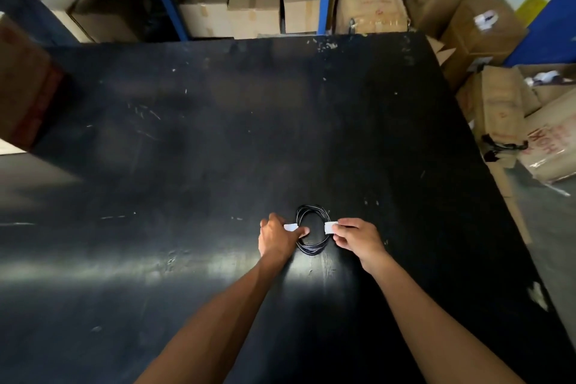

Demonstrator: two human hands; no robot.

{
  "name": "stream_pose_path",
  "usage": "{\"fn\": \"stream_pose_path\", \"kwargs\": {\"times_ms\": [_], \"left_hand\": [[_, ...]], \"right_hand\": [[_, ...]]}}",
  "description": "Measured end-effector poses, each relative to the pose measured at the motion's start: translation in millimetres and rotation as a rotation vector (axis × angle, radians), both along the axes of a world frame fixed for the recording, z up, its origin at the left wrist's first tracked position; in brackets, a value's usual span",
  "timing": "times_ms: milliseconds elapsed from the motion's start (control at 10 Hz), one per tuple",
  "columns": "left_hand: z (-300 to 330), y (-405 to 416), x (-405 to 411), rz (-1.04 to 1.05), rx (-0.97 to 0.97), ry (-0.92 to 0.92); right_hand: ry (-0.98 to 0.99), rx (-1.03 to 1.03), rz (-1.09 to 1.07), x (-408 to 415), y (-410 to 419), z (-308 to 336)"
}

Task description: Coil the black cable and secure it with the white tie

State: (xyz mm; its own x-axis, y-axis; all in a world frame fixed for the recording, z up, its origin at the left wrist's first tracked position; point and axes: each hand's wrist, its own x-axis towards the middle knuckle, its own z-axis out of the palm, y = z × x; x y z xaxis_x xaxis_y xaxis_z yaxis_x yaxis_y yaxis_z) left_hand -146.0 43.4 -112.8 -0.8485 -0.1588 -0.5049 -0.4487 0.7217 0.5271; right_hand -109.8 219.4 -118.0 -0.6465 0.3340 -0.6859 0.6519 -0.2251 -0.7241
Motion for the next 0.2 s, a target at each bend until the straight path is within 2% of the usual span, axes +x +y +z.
{"fn": "stream_pose_path", "kwargs": {"times_ms": [100,200], "left_hand": [[8.2,-14.0,18.7,0.031,0.12,0.058],[10.0,-42.6,61.8,0.154,0.168,0.176]], "right_hand": [[0.02,0.068,0.034,23.4,1.8,12.3],[0.035,0.171,0.054,75.0,1.2,23.3]]}}
